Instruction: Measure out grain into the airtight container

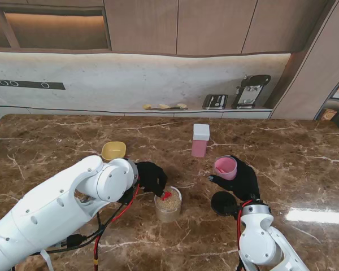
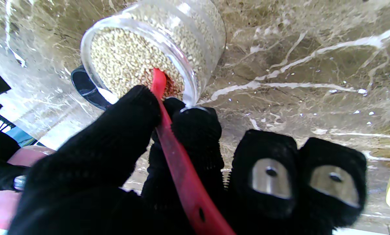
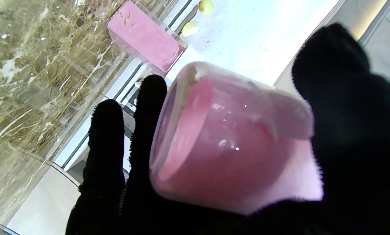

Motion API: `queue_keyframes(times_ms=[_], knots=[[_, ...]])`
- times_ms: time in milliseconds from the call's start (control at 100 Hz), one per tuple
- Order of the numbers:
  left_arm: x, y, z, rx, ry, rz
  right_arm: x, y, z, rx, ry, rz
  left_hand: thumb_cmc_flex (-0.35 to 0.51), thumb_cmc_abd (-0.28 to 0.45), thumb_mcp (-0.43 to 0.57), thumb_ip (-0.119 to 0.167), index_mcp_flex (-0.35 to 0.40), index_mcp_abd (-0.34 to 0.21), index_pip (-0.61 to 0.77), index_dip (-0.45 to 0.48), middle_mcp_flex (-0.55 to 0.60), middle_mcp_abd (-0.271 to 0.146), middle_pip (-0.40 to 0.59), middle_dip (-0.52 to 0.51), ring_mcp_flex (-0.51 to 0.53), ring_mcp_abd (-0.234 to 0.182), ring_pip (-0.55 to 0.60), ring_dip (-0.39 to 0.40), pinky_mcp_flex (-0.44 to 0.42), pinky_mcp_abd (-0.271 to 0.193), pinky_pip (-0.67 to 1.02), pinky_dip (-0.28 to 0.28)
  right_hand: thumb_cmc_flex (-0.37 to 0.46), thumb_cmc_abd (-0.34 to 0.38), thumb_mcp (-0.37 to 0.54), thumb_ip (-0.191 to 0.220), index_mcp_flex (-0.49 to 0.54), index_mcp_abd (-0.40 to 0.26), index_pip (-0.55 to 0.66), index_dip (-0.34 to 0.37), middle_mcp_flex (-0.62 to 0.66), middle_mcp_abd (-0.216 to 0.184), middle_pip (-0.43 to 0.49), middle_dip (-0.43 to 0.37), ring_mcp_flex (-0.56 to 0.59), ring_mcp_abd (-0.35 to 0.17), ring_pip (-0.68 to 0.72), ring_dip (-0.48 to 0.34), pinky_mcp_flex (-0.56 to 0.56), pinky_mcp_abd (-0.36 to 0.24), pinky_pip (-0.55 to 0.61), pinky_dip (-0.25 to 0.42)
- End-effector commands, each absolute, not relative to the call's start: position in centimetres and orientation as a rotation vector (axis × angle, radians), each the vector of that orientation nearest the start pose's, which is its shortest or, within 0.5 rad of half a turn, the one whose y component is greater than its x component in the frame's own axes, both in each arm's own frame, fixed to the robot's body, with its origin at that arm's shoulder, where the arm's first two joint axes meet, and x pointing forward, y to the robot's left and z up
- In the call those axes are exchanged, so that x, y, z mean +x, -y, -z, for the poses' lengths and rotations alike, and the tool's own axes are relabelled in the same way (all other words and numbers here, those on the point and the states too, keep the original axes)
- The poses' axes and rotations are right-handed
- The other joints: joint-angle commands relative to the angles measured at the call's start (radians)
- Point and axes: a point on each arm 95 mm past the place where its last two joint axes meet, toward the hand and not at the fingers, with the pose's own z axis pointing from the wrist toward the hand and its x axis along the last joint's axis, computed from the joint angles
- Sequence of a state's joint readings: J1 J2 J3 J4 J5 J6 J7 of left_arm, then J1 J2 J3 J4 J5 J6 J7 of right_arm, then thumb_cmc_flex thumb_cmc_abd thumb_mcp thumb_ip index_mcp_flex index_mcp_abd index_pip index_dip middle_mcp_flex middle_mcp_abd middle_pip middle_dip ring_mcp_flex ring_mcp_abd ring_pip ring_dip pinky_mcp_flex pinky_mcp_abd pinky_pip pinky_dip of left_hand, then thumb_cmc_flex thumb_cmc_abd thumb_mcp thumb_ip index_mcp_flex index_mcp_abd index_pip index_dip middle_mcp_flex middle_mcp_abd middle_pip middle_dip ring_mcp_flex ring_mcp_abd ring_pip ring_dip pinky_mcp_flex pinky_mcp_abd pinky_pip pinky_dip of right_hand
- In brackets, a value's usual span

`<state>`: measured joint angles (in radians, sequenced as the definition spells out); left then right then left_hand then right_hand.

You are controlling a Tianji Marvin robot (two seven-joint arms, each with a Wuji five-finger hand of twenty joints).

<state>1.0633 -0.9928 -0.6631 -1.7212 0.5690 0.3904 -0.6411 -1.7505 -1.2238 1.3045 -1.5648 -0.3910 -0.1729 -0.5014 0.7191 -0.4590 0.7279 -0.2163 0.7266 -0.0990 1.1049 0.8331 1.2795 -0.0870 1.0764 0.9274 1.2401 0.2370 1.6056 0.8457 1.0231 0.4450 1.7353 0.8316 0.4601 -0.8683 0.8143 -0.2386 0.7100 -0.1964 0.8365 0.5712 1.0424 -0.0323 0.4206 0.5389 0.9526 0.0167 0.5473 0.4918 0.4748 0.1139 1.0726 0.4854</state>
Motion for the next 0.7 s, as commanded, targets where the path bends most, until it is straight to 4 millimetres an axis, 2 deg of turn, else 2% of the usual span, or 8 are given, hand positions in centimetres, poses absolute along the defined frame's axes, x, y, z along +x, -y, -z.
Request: queue_keyframes(times_ms=[0, 110, 690], knots=[[41.1, 12.0, 28.0, -1.568, -2.131, 1.171, 34.9, 2.4, 36.0, 1.691, -0.540, -1.947, 0.026, 0.031, 0.043, -0.004, 0.022, -0.058, 0.061, 0.007, 0.078, -0.067, 0.032, -0.004, 0.028, -0.011, 0.081, -0.013, 0.044, -0.017, 0.148, -0.009, 0.026, 0.195, 0.147, -0.056, 0.066, -0.094, 0.054, 0.001, -0.004, -0.031, 0.001, -0.013, -0.024, -0.020, -0.007, 0.011, -0.007, -0.006, -0.013, 0.013], [41.1, 12.0, 28.1, -1.572, -2.128, 1.167, 34.9, 2.4, 36.1, 1.693, -0.542, -1.946, 0.013, 0.021, 0.068, -0.011, 0.032, -0.054, 0.067, -0.008, 0.080, -0.058, 0.025, -0.010, 0.028, 0.008, 0.075, -0.012, 0.043, -0.014, 0.146, -0.009, 0.026, 0.195, 0.147, -0.056, 0.066, -0.093, 0.054, 0.001, -0.004, -0.030, 0.001, -0.013, -0.023, -0.021, -0.007, 0.011, -0.007, -0.006, -0.014, 0.014], [41.1, 11.4, 29.1, -1.748, -2.087, 1.157, 35.1, 2.3, 36.3, 1.701, -0.547, -1.941, 0.043, 0.052, 0.017, -0.008, 0.006, -0.055, 0.073, 0.004, 0.079, -0.064, 0.018, -0.012, 0.028, 0.007, 0.073, -0.008, 0.042, 0.002, 0.135, -0.008, 0.025, 0.200, 0.149, -0.055, 0.066, -0.093, 0.054, 0.001, -0.004, -0.030, 0.002, -0.013, -0.025, -0.020, -0.007, 0.011, -0.011, -0.006, -0.018, 0.017]])
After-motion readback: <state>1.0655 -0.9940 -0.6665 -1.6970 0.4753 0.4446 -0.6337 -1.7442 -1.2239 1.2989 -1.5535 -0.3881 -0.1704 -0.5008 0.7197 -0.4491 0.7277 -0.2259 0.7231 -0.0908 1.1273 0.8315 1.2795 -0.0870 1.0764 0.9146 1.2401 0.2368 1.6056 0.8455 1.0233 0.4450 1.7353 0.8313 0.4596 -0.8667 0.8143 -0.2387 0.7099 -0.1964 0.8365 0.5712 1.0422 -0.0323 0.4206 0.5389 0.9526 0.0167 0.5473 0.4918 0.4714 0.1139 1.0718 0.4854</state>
